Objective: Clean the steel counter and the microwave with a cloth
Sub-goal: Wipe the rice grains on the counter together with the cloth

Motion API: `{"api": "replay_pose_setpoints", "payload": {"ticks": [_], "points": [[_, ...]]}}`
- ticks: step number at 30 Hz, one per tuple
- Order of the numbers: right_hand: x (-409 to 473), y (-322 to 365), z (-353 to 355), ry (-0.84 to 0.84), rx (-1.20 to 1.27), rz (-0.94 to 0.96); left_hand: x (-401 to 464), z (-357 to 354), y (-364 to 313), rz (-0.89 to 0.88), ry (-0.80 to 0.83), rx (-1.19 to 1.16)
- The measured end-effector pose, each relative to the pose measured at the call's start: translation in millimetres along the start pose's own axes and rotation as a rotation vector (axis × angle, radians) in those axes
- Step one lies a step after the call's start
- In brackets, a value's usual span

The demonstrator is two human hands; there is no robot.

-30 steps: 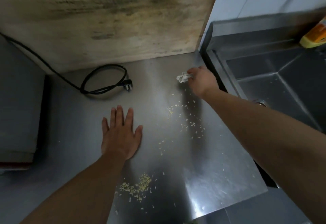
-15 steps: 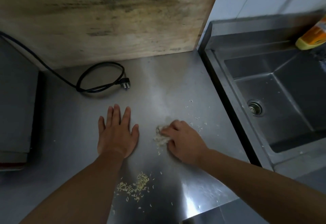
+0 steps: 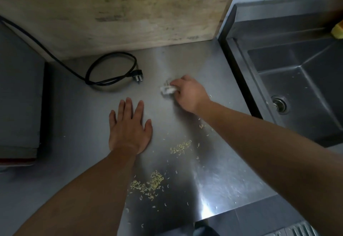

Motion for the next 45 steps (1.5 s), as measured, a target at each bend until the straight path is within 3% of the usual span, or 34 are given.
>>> {"api": "replay_pose_setpoints", "payload": {"ticks": [9,12,14,19,26,33,38,41,45], "points": [[-175.8,49.0,-45.6,0.135,0.027,0.277,1.0,0.3,-0.4,-0.013,0.011,-0.009],[-197.1,55.2,-37.1,0.134,0.053,0.360,0.6,0.2,-0.7,-0.017,0.006,-0.007],[-180.7,49.7,-12.2,0.030,0.117,0.334,0.6,-1.3,0.2,-0.016,0.004,0.000],[-84.5,-15.4,57.6,-0.231,0.093,0.035,3.1,-2.2,1.4,-0.012,-0.008,0.005],[-2.3,-120.9,52.3,-0.024,-0.181,-0.160,4.2,-2.9,1.5,-0.010,-0.029,0.016],[-112.8,-66.7,16.9,-0.089,-0.127,-0.108,3.9,-2.1,1.6,-0.008,-0.039,0.018],[-205.5,-22.5,-12.4,-0.018,-0.019,-0.021,5.0,-0.4,0.4,-0.009,-0.039,0.020],[-219.0,-7.4,-12.2,0.010,0.052,-0.002,4.3,0.9,1.1,-0.003,-0.040,0.020],[-193.8,-15.7,39.3,-0.134,0.059,0.020,4.9,1.5,1.0,-0.009,-0.047,0.021]]}}
Point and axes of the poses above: each hand's wrist, its own x-axis towards the middle knuckle, its own z-axis out of the back of the hand, y = z × x, the point moved 9 cm from there along x, towards the middle knuckle
